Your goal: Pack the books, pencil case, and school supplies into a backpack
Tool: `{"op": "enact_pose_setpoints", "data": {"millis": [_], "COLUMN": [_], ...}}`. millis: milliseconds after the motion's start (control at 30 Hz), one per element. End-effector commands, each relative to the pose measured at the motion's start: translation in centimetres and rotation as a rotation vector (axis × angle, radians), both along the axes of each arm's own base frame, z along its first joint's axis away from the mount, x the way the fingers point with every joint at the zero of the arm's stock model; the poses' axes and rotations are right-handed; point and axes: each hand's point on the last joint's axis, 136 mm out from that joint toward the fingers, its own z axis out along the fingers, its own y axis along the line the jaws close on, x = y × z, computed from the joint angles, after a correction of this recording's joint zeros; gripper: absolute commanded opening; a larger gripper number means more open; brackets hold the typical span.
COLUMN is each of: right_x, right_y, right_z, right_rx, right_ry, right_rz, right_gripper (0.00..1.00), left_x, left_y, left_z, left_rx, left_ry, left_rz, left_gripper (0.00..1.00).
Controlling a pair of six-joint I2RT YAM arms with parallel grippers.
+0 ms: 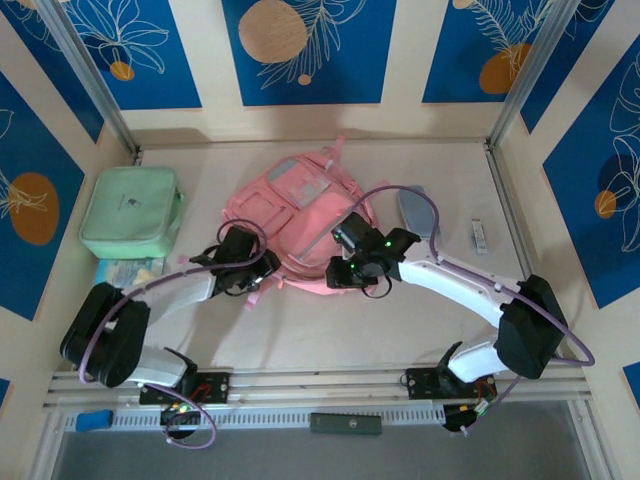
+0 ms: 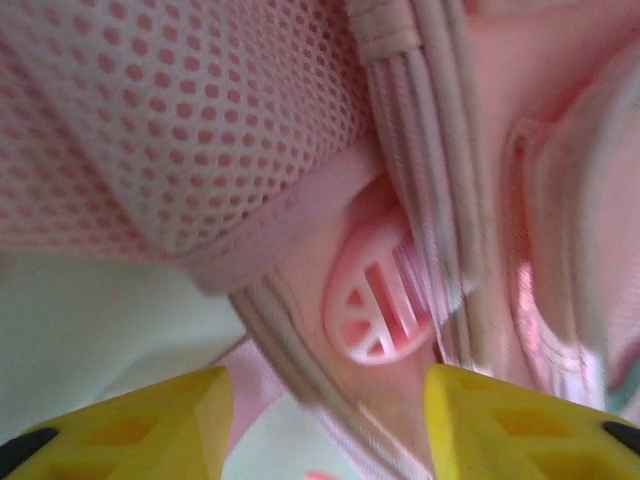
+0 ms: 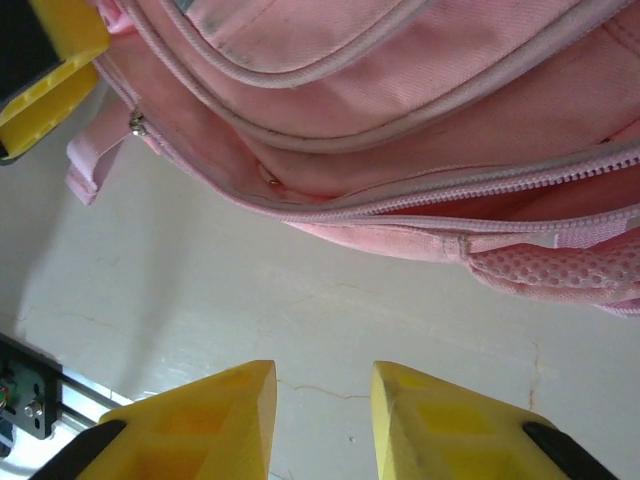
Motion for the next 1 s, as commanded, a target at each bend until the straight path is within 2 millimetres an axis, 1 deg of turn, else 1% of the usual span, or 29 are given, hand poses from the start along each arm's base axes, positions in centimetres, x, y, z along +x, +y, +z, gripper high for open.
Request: {"op": "enact_pose_setpoints", "data": {"millis": [0, 100, 233, 333, 400, 433, 533, 600, 700, 800, 867, 967], "right_x": [0.4, 0.3, -0.1, -0.6, -0.9, -1.0, -0.8, -0.2, 1.2, 2.6, 3.5, 4.5], "right_y": [0.3, 0.1, 0.8, 1.9, 3.4, 4.0, 5.7, 6.9, 8.4, 9.6, 9.8, 10.6], "right_z": [0.5, 0.1, 0.0, -0.1, -0.2, -0.4, -1.6, -2.2, -3.0, -3.7, -4.1, -4.0], "right_rx": [-0.004, -0.020, -0.043, -0.084, -0.100, -0.110, -0.141, -0.134, -0.116, -0.099, -0.106, -0.065], "right_ry": [-0.015, -0.014, -0.017, -0.010, 0.000, 0.001, 0.026, 0.046, 0.036, 0.066, 0.071, 0.056], "right_rz": [-0.016, -0.024, -0.018, -0.011, 0.004, 0.006, -0.004, -0.037, -0.093, -0.144, -0.188, -0.214], "right_gripper": [0.31, 0.32, 0.39, 0.46, 0.50, 0.52, 0.53, 0.53, 0.52, 0.52, 0.52, 0.52], "left_x": [1.9, 2.1, 2.1, 2.4, 2.6, 2.7, 2.8, 2.8, 2.8, 2.7, 2.6, 2.5], "left_y": [-1.0, -1.1, -1.0, -1.5, -1.6, -1.6, -1.8, -2.0, -2.2, -2.5, -2.9, -3.5], "left_z": [0.1, -0.7, -1.7, -1.4, -0.8, -0.5, 0.4, 1.2, 2.5, 3.8, 4.5, 5.3], "left_rx": [-0.094, -0.120, -0.120, -0.146, -0.160, -0.166, -0.184, -0.208, -0.241, -0.271, -0.287, -0.331], "left_ry": [-0.015, -0.011, 0.008, -0.004, -0.019, -0.028, -0.051, -0.074, -0.111, -0.150, -0.165, -0.188], "left_rz": [0.072, 0.103, 0.123, 0.114, 0.116, 0.115, 0.108, 0.104, 0.102, 0.090, 0.077, 0.067], "left_gripper": [0.49, 0.41, 0.26, 0.12, 0.03, 0.01, 0.00, 0.00, 0.00, 0.00, 0.00, 0.00]}}
